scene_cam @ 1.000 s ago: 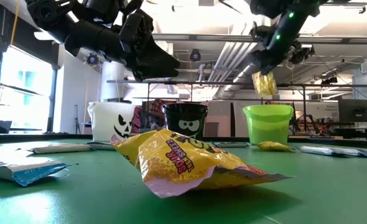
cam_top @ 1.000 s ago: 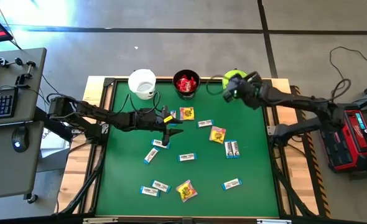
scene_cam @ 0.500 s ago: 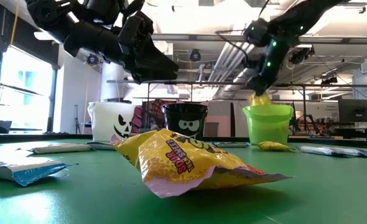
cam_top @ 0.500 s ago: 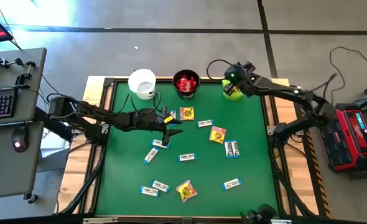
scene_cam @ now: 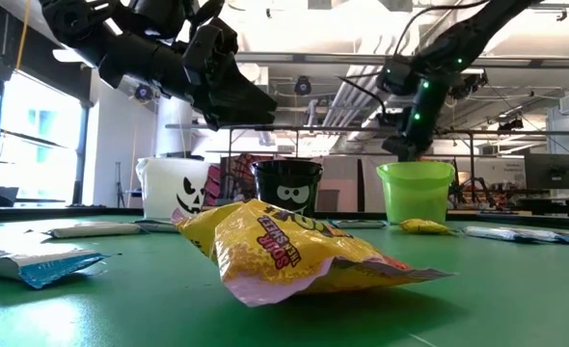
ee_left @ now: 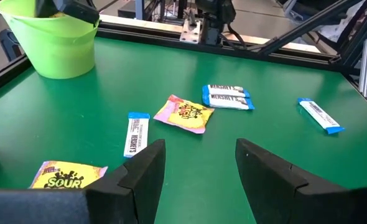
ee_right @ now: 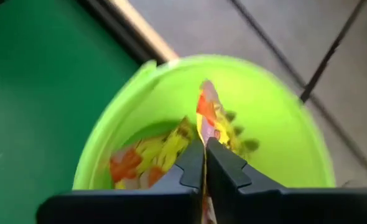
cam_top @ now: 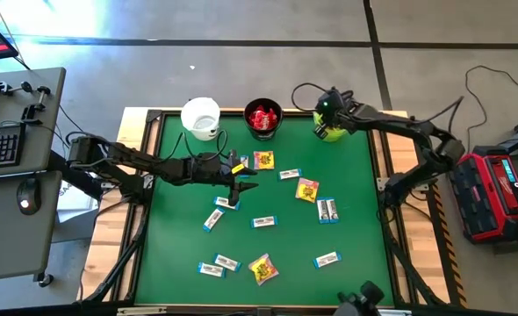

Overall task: Sort candy by brand, put in halloween buckets
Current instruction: Put the yellow candy into the green bucket

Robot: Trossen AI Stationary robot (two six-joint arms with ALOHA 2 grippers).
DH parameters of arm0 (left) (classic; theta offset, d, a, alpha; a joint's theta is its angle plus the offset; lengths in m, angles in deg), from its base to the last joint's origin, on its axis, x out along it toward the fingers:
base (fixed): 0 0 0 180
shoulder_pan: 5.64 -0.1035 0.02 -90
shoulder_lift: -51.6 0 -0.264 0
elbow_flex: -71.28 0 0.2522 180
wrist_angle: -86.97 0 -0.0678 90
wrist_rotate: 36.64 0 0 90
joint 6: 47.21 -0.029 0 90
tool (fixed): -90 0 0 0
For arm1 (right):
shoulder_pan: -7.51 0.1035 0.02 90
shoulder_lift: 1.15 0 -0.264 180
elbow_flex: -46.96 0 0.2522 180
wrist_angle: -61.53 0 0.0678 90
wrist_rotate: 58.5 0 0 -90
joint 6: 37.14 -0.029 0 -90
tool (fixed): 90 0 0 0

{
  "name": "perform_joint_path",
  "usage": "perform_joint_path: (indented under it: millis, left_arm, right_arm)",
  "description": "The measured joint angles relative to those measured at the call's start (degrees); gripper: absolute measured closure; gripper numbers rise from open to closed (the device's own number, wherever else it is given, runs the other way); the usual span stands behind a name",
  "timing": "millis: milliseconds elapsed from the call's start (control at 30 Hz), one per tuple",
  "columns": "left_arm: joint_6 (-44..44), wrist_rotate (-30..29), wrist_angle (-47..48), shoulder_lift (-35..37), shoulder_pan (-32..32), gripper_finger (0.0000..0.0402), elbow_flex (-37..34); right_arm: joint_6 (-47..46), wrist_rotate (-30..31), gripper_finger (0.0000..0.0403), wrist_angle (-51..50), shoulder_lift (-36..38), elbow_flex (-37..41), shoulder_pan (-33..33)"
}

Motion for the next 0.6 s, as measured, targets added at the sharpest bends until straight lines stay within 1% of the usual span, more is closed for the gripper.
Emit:
perform_joint_path:
  millis: [100, 233, 367, 433, 500, 600]
  left_arm:
    - [0.11, 0.0, 0.0, 0.0, 0.0, 0.0216, 0.02]
    - [0.16, 0.0, 0.0, 0.0, 0.0, 0.0216, 0.02]
    - [1.18, 0.02, -0.02, 0.0, 0.0, 0.0216, 0.02]
    - [1.18, 0.01, 0.0, 0.0, -0.02, 0.0216, 0.0]
    - [1.18, 0.0, 0.0, 0.0, -0.02, 0.0216, 0.02]
    - [1.26, 0.01, 0.0, 0.0, -0.02, 0.0216, 0.02]
  right_arm:
    - [-1.7, -1.92, 0.0351, -2.01, 0.0, 0.0, -0.99]
    - [-3.19, -2.49, 0.0286, -3.83, 0.04, -0.13, -1.37]
    - [-4.85, -3.09, 0.0234, -8.18, 0.23, -3.26, -1.37]
    - [-5.28, -4.11, 0.0216, -10.72, 0.33, -5.58, -1.37]
    - [-5.83, -4.76, 0.0207, -12.95, 0.33, -7.72, -1.37]
    - [-6.27, -5.12, 0.0215, -13.6, 0.39, -9.05, -2.19]
